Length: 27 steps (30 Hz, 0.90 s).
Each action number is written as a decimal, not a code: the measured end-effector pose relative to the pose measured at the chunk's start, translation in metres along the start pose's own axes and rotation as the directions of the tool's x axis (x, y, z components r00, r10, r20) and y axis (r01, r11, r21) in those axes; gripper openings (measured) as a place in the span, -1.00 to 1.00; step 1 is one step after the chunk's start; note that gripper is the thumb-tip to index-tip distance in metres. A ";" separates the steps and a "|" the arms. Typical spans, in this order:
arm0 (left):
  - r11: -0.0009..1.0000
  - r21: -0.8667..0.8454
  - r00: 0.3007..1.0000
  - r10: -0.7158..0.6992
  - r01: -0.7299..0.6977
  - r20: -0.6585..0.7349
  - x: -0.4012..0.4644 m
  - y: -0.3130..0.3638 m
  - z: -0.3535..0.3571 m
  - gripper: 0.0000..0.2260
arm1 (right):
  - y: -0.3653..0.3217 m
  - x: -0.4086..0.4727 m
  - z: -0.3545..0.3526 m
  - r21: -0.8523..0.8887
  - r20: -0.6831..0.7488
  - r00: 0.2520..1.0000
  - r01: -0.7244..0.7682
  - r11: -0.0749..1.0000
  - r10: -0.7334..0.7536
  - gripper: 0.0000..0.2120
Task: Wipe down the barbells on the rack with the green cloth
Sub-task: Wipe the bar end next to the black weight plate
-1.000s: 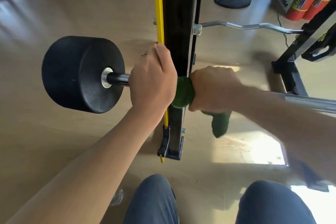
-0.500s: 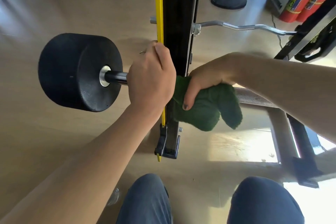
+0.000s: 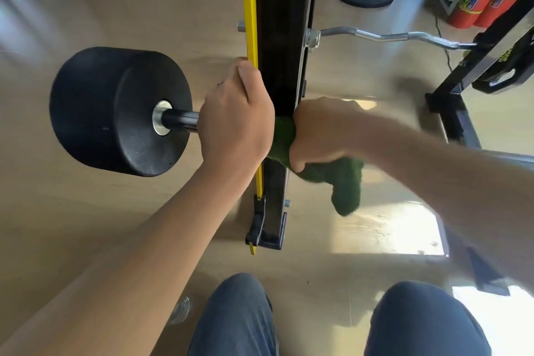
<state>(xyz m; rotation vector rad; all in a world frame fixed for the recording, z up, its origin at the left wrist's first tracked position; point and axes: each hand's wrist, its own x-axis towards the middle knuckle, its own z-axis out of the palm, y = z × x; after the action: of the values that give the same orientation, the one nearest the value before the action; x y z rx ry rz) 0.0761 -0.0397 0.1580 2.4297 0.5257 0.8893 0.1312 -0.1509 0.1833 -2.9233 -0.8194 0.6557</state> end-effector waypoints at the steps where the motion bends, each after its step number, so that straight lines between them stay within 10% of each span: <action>1: 1.000 0.003 1.000 0.006 -0.006 -0.009 0.000 -0.001 -0.001 -0.80 | 0.002 0.005 -0.016 0.133 0.270 0.962 -0.074 0.988 0.036 -0.72; 4: 1.000 0.018 1.000 0.006 -0.007 0.031 0.006 -0.003 0.002 -0.75 | 0.010 0.021 -0.033 0.323 0.698 0.716 -0.296 0.899 -0.016 -0.74; 8: 0.998 -0.051 0.999 -0.029 0.031 0.041 0.005 0.001 -0.002 -0.75 | 0.009 0.023 -0.030 0.360 0.713 0.700 -0.313 0.879 -0.042 -0.74; 12: 0.994 -0.087 0.997 -0.061 0.065 0.055 0.006 0.004 -0.002 -0.64 | 0.000 0.005 -0.007 0.099 0.095 0.995 -0.030 0.995 0.021 -0.77; 15: 0.992 -0.089 0.995 -0.079 0.084 0.064 0.005 0.004 -0.002 -0.68 | -0.008 -0.009 0.030 -0.210 -0.455 0.889 -0.042 0.977 -0.059 -0.87; 19: 0.996 -0.070 0.996 -0.047 0.052 0.078 0.005 0.001 -0.001 -0.75 | -0.011 -0.009 0.052 -0.367 -0.683 0.717 -0.176 0.913 -0.136 -0.97; 24: 0.994 -0.098 0.997 -0.051 0.057 0.065 0.005 0.001 0.001 -0.72 | -0.006 0.003 0.007 -0.106 -0.164 0.985 0.034 0.994 -0.052 -0.80; 27: 0.996 -0.084 0.998 -0.020 0.025 0.062 0.004 0.000 0.000 -0.73 | 0.004 0.015 -0.022 0.217 0.444 0.896 -0.122 0.969 0.013 -0.70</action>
<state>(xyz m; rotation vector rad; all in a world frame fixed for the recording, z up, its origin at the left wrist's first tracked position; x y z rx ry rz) 0.0792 -0.0373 0.1603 2.3619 0.4822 0.8095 0.1531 -0.1450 0.1966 -2.6235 -0.6061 1.3544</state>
